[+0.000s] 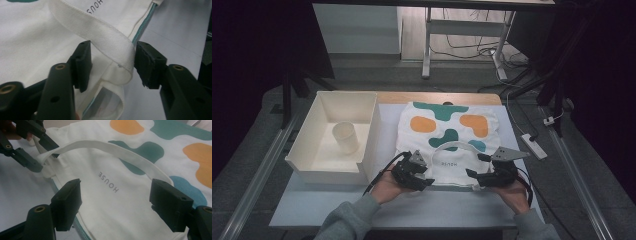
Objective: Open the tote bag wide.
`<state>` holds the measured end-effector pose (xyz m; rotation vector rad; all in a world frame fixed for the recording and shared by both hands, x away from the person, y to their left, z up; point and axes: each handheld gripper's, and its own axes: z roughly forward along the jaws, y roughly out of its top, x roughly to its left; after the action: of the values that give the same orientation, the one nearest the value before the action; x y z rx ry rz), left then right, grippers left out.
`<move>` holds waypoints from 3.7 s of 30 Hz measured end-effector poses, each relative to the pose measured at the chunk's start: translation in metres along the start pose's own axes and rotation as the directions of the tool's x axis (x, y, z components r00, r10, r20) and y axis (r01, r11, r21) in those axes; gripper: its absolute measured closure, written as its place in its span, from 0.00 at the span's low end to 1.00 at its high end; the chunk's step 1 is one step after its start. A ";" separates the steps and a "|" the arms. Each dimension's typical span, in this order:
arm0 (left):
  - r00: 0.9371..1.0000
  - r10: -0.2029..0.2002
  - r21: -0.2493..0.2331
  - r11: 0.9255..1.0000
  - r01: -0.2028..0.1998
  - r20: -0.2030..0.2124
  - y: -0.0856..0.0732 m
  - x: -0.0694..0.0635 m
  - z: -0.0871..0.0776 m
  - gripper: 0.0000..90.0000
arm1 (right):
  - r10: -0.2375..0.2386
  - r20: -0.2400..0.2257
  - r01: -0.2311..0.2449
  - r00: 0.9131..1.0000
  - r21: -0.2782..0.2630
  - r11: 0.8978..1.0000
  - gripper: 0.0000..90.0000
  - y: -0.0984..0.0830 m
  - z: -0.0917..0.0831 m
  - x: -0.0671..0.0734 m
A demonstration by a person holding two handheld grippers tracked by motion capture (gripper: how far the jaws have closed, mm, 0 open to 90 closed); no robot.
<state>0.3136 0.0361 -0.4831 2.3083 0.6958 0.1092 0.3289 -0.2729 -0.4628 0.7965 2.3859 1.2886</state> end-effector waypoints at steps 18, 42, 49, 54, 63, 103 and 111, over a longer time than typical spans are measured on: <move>0.999 -0.030 -0.134 0.990 0.034 0.026 0.008 0.003 -0.021 0.95 | -0.045 -0.025 0.046 0.999 0.020 0.999 0.31 0.000 0.006 0.010; 0.995 -0.104 -0.227 0.968 0.103 0.005 0.020 0.023 -0.030 0.95 | -0.132 -0.057 0.136 0.990 0.064 0.989 0.33 0.003 0.024 0.030; 0.993 -0.115 -0.242 0.964 0.113 0.008 0.021 0.026 -0.031 0.95 | -0.160 -0.031 0.162 0.987 0.087 0.983 0.34 0.004 0.032 0.033; 0.993 -0.115 -0.248 0.962 0.112 0.004 0.022 0.027 -0.032 0.95 | -0.170 -0.021 0.171 0.985 0.096 0.981 0.36 0.003 0.037 0.033; 0.993 -0.115 -0.248 0.962 0.112 0.002 0.021 0.028 -0.033 0.95 | -0.166 0.045 0.159 0.985 0.124 0.980 0.59 0.005 0.043 0.029; 0.993 -0.111 -0.239 0.964 0.116 0.032 0.019 0.030 -0.034 0.93 | -0.155 -0.111 0.160 0.982 0.036 0.986 0.97 0.036 0.002 0.042; 0.991 -0.125 -0.198 0.971 0.133 0.052 0.016 0.035 -0.024 0.91 | -0.130 -0.078 0.131 0.988 0.018 0.991 0.97 0.031 0.007 0.032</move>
<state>0.3444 0.0587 -0.4588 2.0618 0.7763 0.0709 0.3168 -0.2352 -0.4405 0.5955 2.4714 1.2632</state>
